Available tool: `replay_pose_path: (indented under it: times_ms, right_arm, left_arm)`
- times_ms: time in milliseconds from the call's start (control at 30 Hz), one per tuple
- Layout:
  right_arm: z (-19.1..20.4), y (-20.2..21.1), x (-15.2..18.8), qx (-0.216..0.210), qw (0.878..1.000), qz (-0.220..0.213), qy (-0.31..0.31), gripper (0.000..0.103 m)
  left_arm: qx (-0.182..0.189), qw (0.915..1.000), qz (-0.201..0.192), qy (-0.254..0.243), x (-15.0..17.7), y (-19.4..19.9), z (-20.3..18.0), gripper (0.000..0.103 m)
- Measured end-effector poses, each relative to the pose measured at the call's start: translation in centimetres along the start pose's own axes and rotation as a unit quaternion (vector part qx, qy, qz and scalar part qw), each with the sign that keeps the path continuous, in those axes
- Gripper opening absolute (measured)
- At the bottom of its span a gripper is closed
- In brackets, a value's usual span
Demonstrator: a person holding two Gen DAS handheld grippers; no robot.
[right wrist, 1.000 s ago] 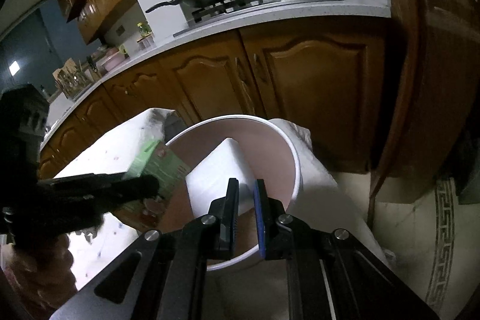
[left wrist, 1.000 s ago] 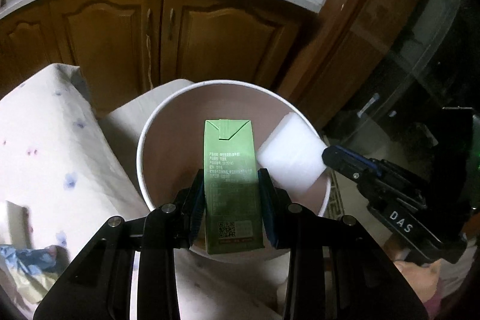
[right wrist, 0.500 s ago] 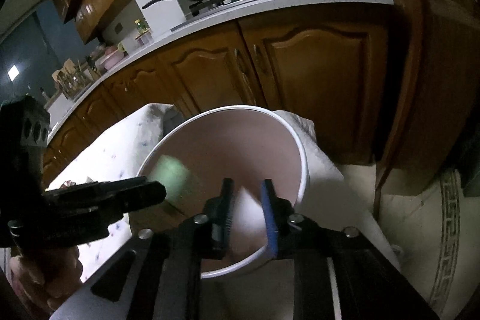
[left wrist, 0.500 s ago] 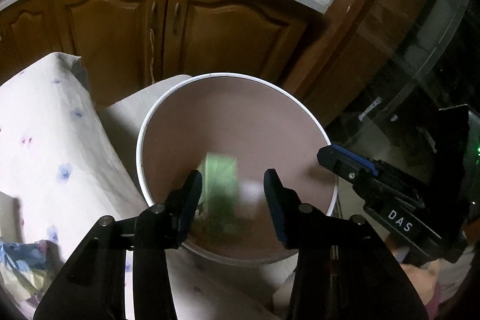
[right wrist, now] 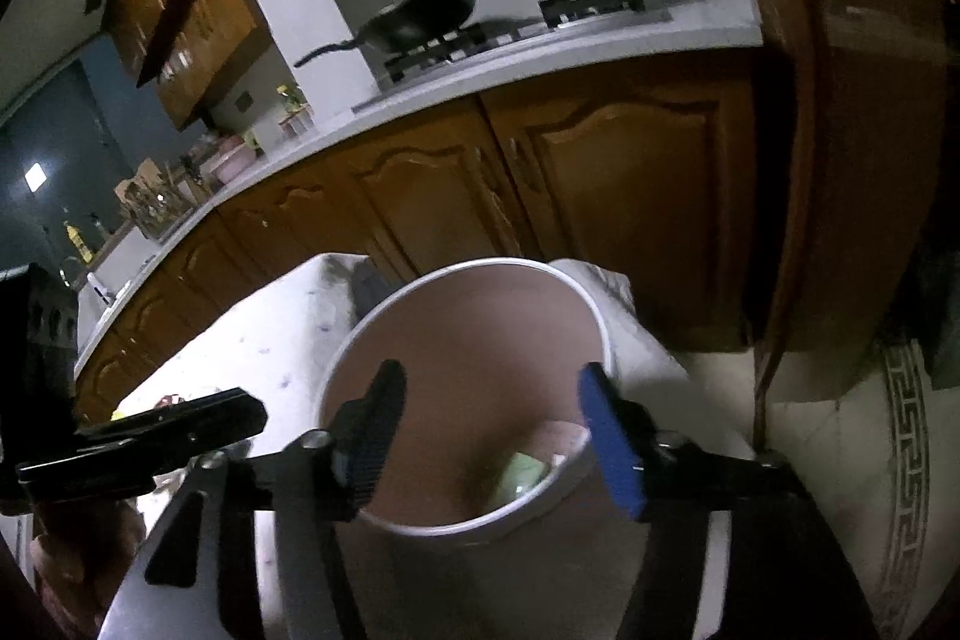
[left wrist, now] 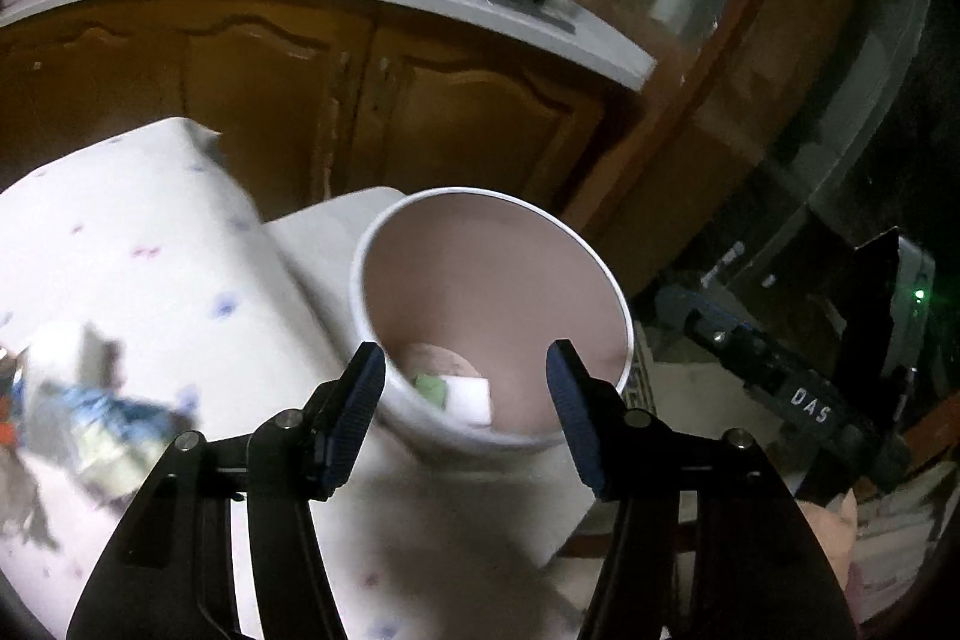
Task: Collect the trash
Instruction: 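Carry carton and sponge over the pink bin and open both tools, then move both open tools back over the trash on the table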
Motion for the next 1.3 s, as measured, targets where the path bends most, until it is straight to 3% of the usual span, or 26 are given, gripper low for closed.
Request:
replay_pose_path:
  times_ms: [200, 300, 400, 867, 1300]
  right_arm:
    - [2.9, 2.1, 0.6, -0.022, 1.0, -0.019, 0.007, 0.081]
    - [4.5, 2.9, 1.0, -0.04, 0.999, -0.024, 0.007, 0.084]
    - [6.7, 3.8, 1.7, -0.058, 0.998, -0.03, 0.012, 0.09]
    - [16.5, 4.9, 7.3, -0.123, 0.99, 0.002, 0.063, 0.092]
    - [20.2, 4.4, 10.3, -0.133, 0.987, 0.028, 0.083, 0.092]
  left_arm:
    - [-0.035, 0.9981, -0.039, 0.031, 2.2, 5.5, 3.1, 0.057]
    - [-0.056, 0.9955, -0.061, 0.047, 3.4, 8.6, 4.8, 0.057]
    - [-0.078, 0.9923, -0.08, 0.055, 4.6, 11.3, 6.0, 0.063]
    - [-0.129, 0.9785, -0.121, 0.107, 10.4, 20.0, 11.5, 0.064]
    - [-0.144, 0.9709, -0.134, 0.137, 12.6, 23.1, 14.8, 0.068]
Point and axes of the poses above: each gripper's, at about its wrist camera, not at the fingertips, and y roughly against the way its jaws point, z to its left, x to its underside, the point moved 7 cm from there along -y, roughly the way its jaws point, and after that the axes turned 11 degrees about x, right-handed, at the moved point
